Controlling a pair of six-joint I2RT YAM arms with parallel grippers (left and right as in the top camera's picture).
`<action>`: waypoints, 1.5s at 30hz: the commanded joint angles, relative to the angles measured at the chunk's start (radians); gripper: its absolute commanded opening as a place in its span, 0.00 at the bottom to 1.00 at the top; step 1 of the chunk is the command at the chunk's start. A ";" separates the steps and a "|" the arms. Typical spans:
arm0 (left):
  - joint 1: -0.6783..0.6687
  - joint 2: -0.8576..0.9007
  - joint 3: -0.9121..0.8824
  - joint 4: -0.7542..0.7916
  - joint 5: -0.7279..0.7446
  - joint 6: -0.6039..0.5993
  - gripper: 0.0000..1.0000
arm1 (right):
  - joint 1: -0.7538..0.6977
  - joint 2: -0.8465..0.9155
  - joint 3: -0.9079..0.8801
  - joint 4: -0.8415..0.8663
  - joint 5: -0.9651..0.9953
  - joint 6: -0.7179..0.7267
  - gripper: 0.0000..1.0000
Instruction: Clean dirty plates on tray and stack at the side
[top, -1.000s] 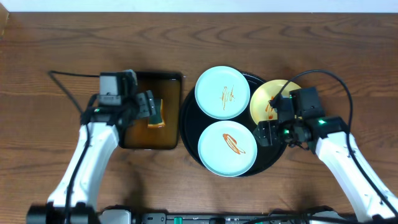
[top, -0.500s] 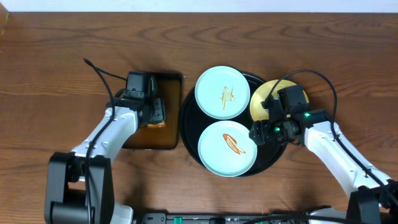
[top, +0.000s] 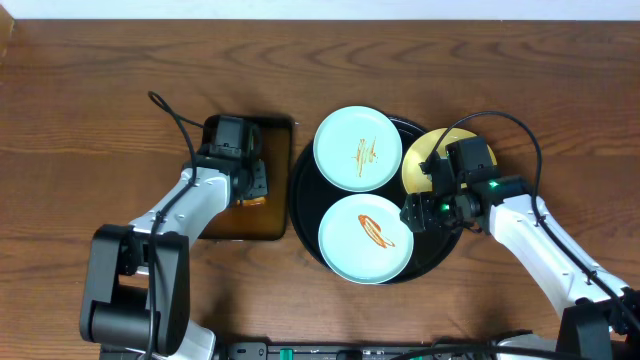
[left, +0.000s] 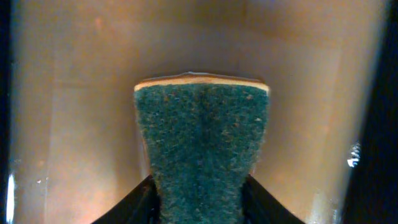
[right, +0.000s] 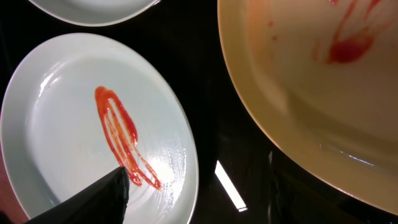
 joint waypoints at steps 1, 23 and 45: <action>-0.012 0.013 0.024 0.001 -0.014 0.006 0.33 | 0.009 0.006 0.016 0.003 0.004 0.011 0.70; -0.013 -0.063 0.001 -0.029 -0.036 0.006 0.07 | 0.010 0.040 0.016 -0.014 -0.004 0.011 0.44; -0.013 -0.272 0.005 -0.090 -0.036 0.006 0.07 | 0.076 0.230 0.016 0.040 0.012 0.026 0.19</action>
